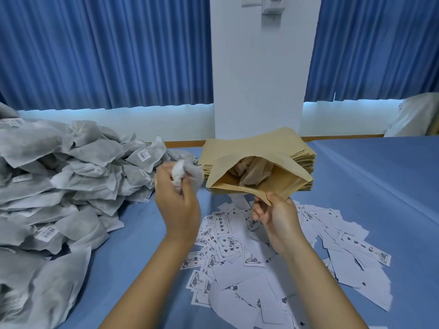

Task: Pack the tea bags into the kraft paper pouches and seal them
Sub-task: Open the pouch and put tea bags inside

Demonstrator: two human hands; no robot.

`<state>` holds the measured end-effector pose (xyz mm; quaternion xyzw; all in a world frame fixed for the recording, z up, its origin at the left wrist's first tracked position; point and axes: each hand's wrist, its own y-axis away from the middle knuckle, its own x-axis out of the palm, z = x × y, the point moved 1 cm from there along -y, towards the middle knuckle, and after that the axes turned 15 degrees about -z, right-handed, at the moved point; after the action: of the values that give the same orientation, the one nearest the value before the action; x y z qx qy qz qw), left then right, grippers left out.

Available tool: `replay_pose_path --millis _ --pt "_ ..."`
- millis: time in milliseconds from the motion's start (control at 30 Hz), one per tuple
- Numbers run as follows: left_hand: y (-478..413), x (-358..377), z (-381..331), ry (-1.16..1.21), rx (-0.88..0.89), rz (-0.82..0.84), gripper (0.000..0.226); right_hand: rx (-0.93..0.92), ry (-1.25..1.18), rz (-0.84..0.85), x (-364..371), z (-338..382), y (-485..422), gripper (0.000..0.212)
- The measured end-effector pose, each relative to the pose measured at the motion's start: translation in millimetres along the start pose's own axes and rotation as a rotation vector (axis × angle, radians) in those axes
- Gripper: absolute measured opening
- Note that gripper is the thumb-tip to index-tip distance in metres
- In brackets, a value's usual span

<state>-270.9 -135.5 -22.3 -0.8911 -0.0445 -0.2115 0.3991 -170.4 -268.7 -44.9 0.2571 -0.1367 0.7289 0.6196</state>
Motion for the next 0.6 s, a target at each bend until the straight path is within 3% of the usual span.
replay_pose_path --millis 33,100,167,300,333,400,467,533,600 --pt "1 1 -16 0.129 0.129 0.042 0.004 0.001 0.013 -0.009 1 -1 0 0.015" --pt "14 7 -44 0.388 0.379 0.288 0.007 -0.008 0.054 -0.026 2 -1 2 0.018" --pt "31 17 -55 0.463 0.621 0.535 0.008 -0.04 0.165 -0.04 -1 -3 4 0.024" --pt "38 49 -39 -0.104 0.962 0.743 0.023 -0.07 0.184 -0.028 0 -6 8 0.02" --pt "37 52 -35 -0.27 0.931 0.822 0.023 -0.055 0.162 -0.027 2 -6 9 0.021" --pt "35 57 -29 -0.489 0.691 0.946 0.023 -0.033 0.154 0.003 8 -6 12 0.025" --pt "30 67 -29 -0.596 0.381 1.007 0.023 -0.024 0.128 0.026 11 -6 13 0.025" --pt "25 87 -22 -0.774 0.24 1.193 0.026 -0.044 0.103 0.047 10 -5 15 0.023" --pt "24 91 -20 -0.829 0.024 1.255 0.034 -0.071 0.074 0.089 8 -5 16 0.023"
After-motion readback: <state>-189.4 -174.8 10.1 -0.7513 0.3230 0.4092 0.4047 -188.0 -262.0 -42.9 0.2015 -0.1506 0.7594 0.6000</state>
